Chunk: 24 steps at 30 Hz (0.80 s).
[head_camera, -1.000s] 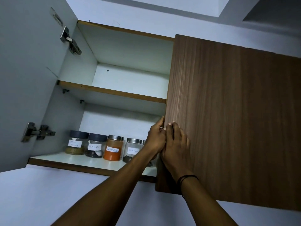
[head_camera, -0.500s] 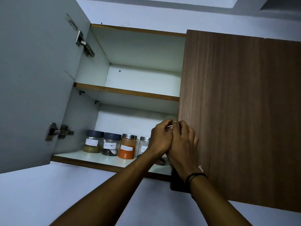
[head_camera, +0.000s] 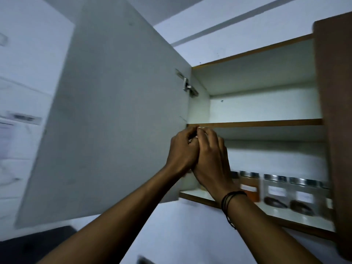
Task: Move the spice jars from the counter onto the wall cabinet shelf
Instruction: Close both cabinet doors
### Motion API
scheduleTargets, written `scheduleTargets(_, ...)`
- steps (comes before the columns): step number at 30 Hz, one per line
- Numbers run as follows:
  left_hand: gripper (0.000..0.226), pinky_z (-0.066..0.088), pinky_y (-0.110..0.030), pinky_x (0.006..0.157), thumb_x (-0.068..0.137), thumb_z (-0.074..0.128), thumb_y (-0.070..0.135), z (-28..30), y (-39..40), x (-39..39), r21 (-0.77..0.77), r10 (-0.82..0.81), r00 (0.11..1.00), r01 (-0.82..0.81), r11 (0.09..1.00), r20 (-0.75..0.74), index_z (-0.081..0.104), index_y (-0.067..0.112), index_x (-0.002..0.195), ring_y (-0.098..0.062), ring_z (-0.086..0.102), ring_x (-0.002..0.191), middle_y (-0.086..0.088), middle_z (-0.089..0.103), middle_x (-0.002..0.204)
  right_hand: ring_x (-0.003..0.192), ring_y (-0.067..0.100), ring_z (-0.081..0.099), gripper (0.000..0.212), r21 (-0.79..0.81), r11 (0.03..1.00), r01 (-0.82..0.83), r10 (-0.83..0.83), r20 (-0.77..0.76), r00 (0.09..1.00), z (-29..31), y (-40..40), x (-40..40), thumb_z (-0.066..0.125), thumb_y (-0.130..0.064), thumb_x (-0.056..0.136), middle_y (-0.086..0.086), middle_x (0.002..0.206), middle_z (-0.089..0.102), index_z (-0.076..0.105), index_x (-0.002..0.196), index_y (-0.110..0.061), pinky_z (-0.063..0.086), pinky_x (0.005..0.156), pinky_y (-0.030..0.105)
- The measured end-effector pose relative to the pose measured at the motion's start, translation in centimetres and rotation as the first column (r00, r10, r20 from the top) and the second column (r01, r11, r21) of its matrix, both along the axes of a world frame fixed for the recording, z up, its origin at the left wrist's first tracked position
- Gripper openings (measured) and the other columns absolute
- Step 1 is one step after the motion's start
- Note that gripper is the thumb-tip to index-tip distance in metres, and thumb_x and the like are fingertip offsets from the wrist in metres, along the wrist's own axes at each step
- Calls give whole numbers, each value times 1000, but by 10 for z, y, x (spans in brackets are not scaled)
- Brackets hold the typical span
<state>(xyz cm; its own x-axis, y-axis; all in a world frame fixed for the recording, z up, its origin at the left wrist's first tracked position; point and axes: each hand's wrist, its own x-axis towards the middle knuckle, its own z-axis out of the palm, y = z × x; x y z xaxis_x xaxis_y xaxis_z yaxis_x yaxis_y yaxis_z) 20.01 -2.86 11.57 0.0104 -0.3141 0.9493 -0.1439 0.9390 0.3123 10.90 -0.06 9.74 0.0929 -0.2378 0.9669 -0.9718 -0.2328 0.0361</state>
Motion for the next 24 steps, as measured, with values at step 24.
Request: scheduleTargets(24, 63, 18, -18, 108, 98, 49, 23, 6, 41, 271, 107, 706, 706, -699, 707, -55, 27, 14, 156, -19, 30, 147, -7, 34, 160, 145, 25, 20, 62, 114, 789, -604, 602, 56, 797, 4, -6, 262, 43, -10, 92, 4, 161, 24, 31, 152, -21, 23, 117, 37)
